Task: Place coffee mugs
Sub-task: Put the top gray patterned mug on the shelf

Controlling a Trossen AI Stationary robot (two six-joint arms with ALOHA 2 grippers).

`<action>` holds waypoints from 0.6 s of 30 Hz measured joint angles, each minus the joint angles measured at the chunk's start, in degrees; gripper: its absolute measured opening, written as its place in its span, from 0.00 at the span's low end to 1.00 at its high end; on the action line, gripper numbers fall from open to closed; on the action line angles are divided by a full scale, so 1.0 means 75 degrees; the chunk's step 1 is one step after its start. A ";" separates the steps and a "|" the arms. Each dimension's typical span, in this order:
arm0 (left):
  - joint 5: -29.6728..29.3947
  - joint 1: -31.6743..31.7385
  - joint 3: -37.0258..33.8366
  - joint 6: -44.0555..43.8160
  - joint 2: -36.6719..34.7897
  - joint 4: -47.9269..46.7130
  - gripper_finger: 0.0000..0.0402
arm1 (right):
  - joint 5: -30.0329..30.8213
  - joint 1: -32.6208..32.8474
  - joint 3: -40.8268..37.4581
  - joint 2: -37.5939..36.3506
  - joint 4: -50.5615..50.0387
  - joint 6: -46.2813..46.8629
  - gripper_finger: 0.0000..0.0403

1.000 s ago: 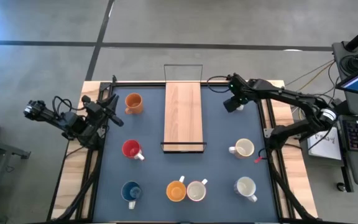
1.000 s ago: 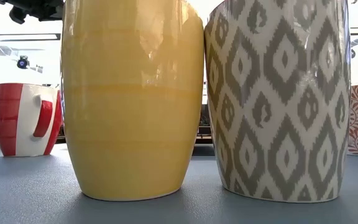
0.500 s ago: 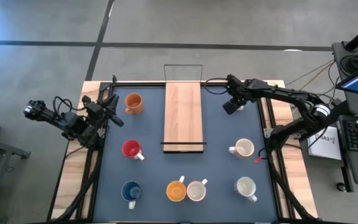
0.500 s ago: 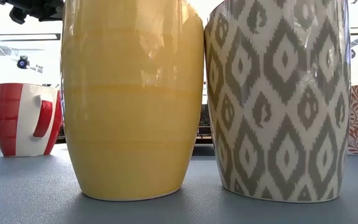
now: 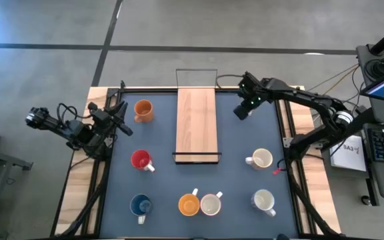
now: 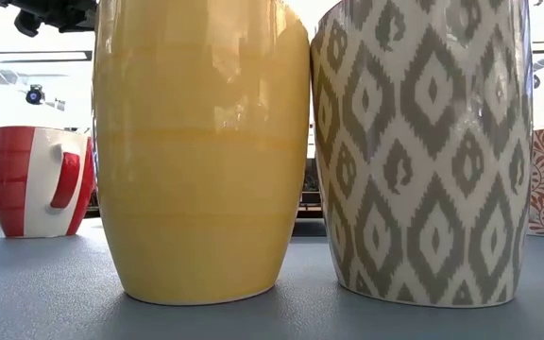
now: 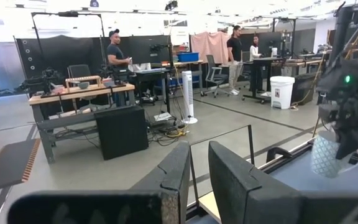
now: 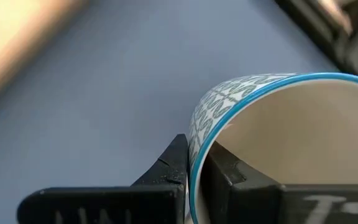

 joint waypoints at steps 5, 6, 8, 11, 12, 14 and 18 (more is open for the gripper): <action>0.0000 0.0000 -0.0001 -0.0023 0.0009 -0.0003 0.11 | -0.0253 0.0348 0.1008 -0.0004 -0.0006 -0.0558 0.04; 0.0003 0.0000 -0.0001 -0.0058 0.0010 -0.0003 0.11 | -0.0306 0.0421 0.1190 -0.0007 -0.0004 -0.0648 0.04; 0.0003 0.0000 -0.0001 -0.0135 0.0015 -0.0003 0.11 | -0.0392 0.0586 0.1489 -0.0012 -0.0007 -0.0740 0.04; 0.0003 0.0000 -0.0004 -0.0143 0.0039 -0.0006 0.11 | -0.0491 0.0922 0.1803 0.0079 0.0006 -0.0763 0.04; 0.0003 0.0000 -0.0010 -0.0143 0.0048 -0.0006 0.11 | -0.0496 0.1023 0.1872 0.0149 0.0012 -0.0774 0.03; 0.0006 0.0000 -0.0013 -0.0169 0.0072 -0.0017 0.11 | -0.0513 0.1240 0.1995 0.0360 -0.0001 -0.0792 0.03; 0.0006 0.0000 -0.0015 -0.0172 0.0119 -0.0017 0.11 | -0.0479 0.1546 0.2257 0.0933 0.0030 -0.1116 0.03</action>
